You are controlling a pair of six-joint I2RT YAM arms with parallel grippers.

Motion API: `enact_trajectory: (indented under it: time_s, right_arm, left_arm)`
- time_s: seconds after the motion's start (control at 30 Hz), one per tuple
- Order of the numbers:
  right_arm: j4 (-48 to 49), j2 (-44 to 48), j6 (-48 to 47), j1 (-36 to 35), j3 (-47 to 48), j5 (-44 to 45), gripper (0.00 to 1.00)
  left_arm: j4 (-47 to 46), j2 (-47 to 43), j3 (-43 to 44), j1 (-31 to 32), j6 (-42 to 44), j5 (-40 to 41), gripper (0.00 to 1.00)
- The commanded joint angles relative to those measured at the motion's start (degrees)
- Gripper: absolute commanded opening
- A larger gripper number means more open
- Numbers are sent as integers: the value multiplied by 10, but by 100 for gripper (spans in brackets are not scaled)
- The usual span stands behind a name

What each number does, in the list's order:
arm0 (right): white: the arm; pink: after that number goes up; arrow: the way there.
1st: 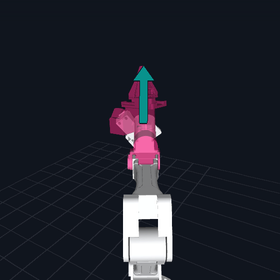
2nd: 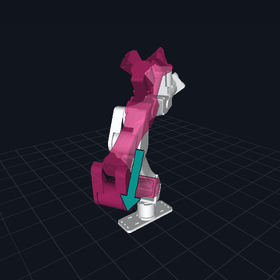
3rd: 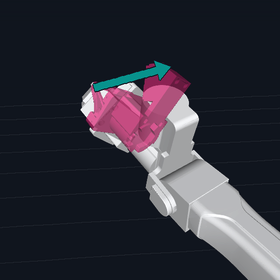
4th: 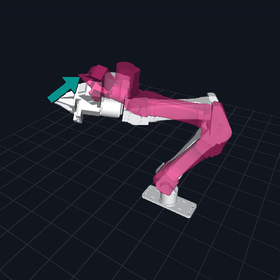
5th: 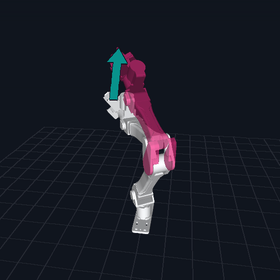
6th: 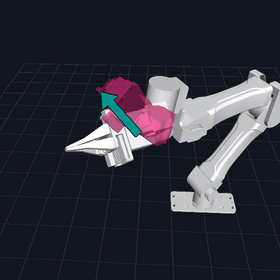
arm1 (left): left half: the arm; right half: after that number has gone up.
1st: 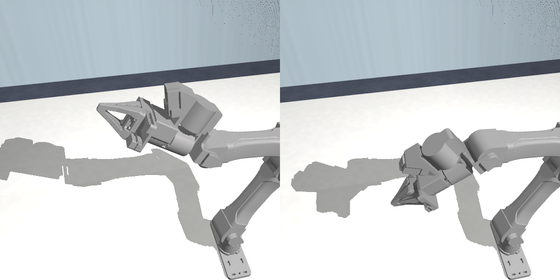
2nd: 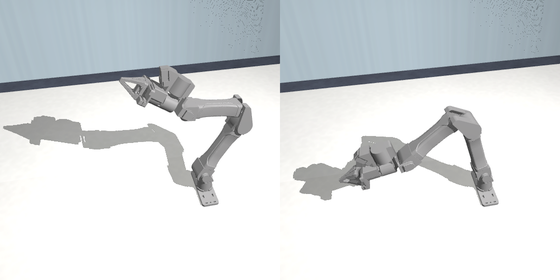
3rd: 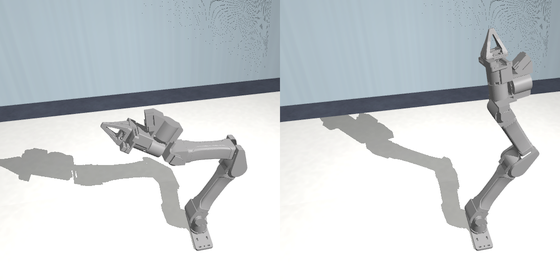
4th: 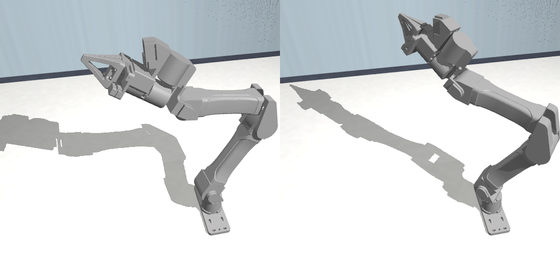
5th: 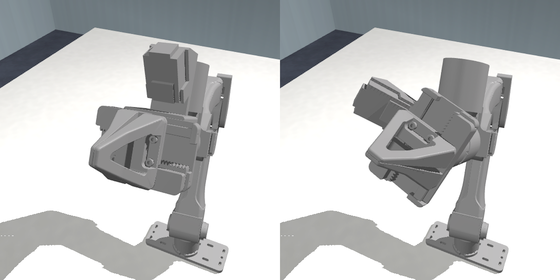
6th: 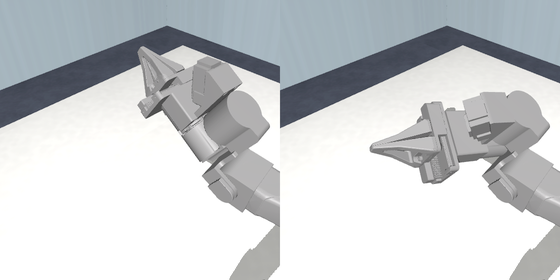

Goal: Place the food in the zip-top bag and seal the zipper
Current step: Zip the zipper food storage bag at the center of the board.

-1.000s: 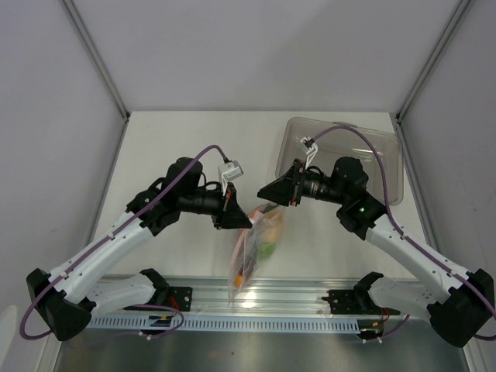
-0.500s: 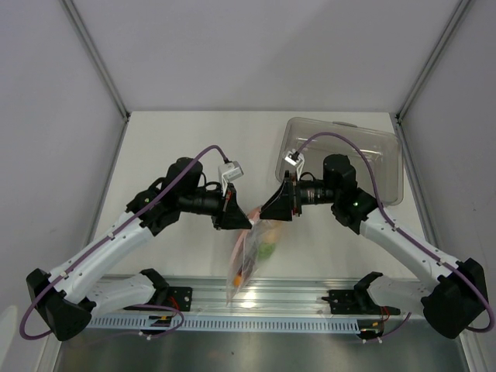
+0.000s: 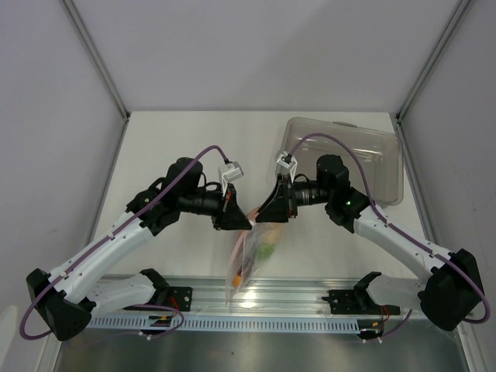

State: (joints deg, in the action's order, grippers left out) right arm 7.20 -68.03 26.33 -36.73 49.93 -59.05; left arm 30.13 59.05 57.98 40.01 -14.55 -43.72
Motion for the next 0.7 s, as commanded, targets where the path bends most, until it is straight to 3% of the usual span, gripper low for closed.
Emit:
enact_trajectory:
  time_s: [0.0, 0.07, 0.5, 0.67]
  right_arm:
    - [37, -6, 1, -6, 8, -10, 38]
    - [40, -9, 2, -9, 10, -11, 36]
    - [20, -7, -17, -12, 13, -24, 0]
    - [4, 5, -29, -16, 15, -3, 0]
  left_arm:
    - [-9, -7, 17, 2, 1, -11, 1]
    - [-10, -6, 16, 2, 1, -12, 1]
    - [-1, -5, 16, 2, 7, -7, 0]
    - [5, -4, 21, 2, 8, 0, 1]
